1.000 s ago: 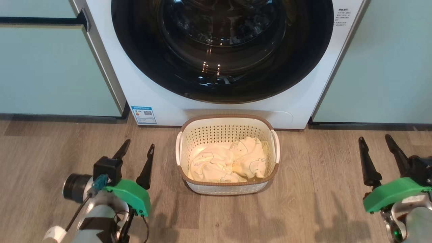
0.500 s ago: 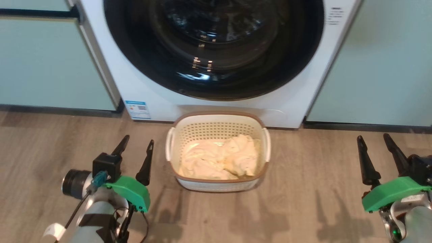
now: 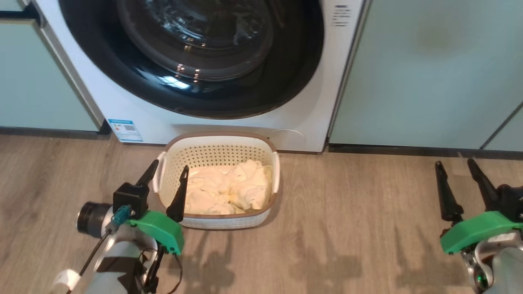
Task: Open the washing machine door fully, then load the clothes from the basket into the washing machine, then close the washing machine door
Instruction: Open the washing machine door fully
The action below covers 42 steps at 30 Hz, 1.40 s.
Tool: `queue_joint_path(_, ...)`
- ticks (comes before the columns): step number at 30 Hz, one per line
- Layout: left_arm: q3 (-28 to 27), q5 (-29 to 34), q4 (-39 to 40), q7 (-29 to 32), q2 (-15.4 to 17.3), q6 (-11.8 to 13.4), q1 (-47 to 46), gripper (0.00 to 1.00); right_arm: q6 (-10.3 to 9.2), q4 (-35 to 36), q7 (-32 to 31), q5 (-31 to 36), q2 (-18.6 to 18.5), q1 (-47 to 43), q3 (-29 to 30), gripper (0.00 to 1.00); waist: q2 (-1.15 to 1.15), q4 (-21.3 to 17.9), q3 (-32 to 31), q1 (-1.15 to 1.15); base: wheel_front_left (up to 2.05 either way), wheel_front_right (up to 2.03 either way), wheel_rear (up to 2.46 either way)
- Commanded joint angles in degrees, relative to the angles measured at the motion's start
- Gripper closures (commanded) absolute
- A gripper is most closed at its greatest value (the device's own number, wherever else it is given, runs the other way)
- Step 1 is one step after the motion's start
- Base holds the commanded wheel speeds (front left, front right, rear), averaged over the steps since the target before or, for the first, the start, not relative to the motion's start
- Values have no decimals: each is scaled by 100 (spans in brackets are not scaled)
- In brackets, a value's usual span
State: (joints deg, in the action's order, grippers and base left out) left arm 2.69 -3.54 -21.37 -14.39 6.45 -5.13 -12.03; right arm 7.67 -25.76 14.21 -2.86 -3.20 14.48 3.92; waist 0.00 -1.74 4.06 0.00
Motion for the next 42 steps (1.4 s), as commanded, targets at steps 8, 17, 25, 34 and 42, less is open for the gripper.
queue_joint_path(8, -195, -27, 224, -61, 94, -19, -289, 0, -19, 196, 79, -27, -28, 237, -82, 0, 0, -9, -7, 0, 60, 60, -119)
queue_joint_path(17, -224, -20, 220, -61, 77, -20, -276, 0, -19, 193, 79, -45, -17, 231, -77, 0, 0, -22, -24, 0, 5, 5, -11)
queue_joint_path(25, -239, -10, 238, -61, 66, -22, -280, 0, -19, 219, 79, -56, -6, 220, -66, 0, 0, -24, -23, 0, 0, 0, 0)
queue_joint_path(34, -257, -8, 243, -61, 53, -28, -273, 0, -19, 236, 79, -50, -1, 208, -67, 0, 0, -19, -24, 0, 0, 0, 0)
queue_joint_path(42, -272, -5, 273, -61, 41, -37, -288, 0, -19, 199, 79, -118, -19, 247, -128, 100, 0, -11, 17, 0, 0, 0, 0)
